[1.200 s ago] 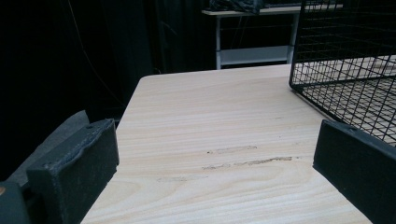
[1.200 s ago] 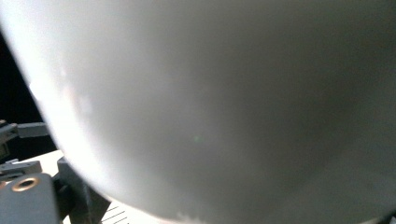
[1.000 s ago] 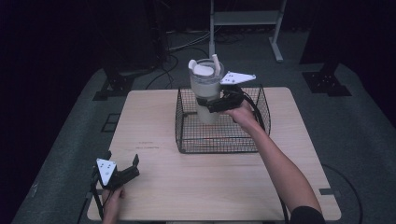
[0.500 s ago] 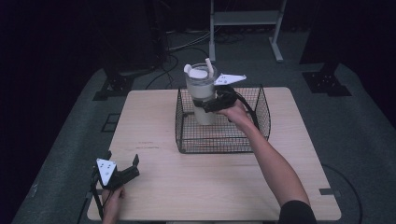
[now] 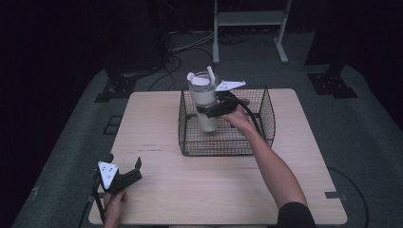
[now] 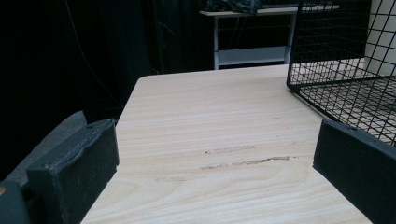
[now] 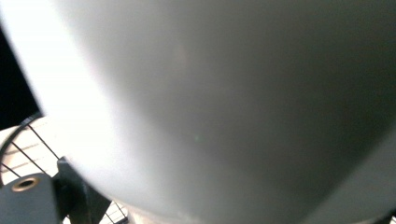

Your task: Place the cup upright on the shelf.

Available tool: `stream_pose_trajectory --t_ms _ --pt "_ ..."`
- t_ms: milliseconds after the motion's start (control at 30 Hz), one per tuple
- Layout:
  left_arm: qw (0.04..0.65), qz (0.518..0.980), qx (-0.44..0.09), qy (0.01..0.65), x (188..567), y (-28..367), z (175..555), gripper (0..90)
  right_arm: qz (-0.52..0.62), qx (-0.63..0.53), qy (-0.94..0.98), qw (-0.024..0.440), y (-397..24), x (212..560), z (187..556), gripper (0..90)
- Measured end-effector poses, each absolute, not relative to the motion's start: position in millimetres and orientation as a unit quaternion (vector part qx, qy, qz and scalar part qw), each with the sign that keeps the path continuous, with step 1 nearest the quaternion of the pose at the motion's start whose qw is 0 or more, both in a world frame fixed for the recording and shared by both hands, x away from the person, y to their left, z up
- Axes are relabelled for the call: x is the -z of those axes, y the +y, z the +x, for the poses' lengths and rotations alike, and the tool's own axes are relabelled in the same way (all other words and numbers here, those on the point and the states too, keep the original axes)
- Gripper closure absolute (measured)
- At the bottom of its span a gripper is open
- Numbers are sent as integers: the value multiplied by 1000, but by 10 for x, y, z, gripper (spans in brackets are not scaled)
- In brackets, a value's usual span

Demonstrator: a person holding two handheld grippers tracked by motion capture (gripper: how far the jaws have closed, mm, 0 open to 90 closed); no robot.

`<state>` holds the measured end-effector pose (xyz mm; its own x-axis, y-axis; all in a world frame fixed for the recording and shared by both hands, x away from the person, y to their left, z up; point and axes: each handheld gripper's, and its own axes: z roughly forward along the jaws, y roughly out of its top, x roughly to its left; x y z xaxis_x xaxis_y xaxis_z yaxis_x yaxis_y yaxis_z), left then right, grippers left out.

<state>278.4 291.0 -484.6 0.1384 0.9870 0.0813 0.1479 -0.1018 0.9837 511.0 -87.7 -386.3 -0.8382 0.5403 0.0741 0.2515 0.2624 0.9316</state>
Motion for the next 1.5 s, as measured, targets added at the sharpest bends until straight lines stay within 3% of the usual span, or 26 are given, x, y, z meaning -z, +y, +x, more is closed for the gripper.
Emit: stream_pose_trajectory --t_ms 1100,1500 --pt "472 592 -447 477 4849 2916 2780 0 253 -519 810 105 -754 4176 5253 82" --pt "472 592 -448 476 4849 2912 2778 0 241 -518 812 118 -847 4220 5228 81"
